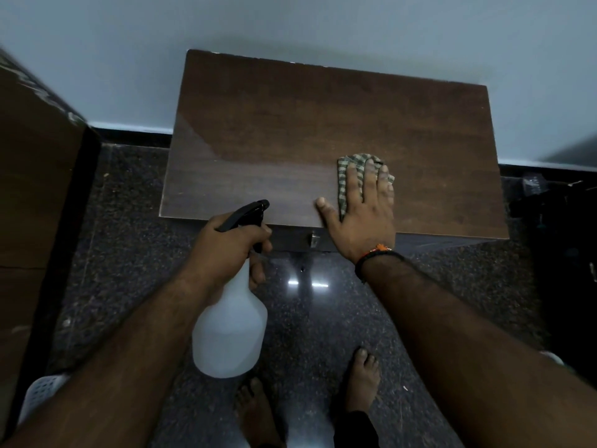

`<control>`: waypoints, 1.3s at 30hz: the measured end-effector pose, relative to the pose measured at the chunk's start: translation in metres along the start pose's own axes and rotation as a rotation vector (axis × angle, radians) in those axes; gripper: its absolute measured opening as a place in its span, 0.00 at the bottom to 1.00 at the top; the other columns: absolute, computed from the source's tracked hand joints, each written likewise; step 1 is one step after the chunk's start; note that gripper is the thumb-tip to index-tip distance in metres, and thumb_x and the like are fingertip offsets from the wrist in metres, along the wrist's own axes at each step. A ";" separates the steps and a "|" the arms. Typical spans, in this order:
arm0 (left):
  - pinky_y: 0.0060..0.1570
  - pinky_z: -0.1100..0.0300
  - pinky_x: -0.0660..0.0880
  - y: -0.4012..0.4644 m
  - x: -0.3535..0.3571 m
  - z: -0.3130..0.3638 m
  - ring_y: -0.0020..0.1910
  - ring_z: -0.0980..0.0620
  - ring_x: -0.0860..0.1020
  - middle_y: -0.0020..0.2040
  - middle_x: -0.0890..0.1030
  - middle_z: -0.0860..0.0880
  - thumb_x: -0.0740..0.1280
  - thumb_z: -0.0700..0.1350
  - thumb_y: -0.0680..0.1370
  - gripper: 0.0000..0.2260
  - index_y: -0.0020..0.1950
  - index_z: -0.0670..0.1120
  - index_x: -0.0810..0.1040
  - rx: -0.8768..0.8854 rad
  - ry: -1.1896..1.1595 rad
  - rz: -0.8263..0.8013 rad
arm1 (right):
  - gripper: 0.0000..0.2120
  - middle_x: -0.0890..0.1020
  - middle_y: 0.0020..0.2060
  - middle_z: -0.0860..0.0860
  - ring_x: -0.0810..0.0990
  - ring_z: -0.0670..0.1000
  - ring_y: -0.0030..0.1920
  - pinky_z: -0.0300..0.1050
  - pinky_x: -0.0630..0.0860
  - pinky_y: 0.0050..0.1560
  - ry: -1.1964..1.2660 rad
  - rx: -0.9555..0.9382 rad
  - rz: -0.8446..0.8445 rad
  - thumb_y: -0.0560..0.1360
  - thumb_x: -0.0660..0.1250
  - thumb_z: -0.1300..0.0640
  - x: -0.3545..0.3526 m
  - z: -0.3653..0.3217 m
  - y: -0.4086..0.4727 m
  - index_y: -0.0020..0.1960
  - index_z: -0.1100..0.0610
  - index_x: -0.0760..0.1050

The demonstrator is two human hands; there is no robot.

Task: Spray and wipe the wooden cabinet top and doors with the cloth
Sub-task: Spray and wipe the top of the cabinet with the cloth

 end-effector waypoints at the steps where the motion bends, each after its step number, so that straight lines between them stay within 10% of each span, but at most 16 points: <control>1: 0.25 0.56 0.72 0.001 -0.005 -0.001 0.19 0.46 0.73 0.36 0.81 0.42 0.68 0.37 0.79 0.05 0.51 0.36 0.80 0.002 -0.007 0.008 | 0.43 0.52 0.80 0.61 0.46 0.62 0.80 0.62 0.47 0.79 0.000 -0.008 0.002 0.77 0.44 0.27 0.001 -0.007 0.000 0.81 0.55 0.54; 39: 0.26 0.55 0.71 0.021 -0.137 -0.009 0.21 0.44 0.73 0.35 0.82 0.44 0.68 0.39 0.78 0.04 0.49 0.39 0.81 -0.007 -0.246 0.222 | 0.30 0.52 0.81 0.55 0.45 0.58 0.81 0.59 0.44 0.80 0.071 -0.670 -0.132 0.82 0.50 0.37 0.049 -0.257 0.021 0.81 0.48 0.55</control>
Point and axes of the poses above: each hand's wrist, its own y-axis towards the middle knuckle, its own x-axis out of the palm, z = x × y, the point moved 10 cm from there along y, towards the middle knuckle
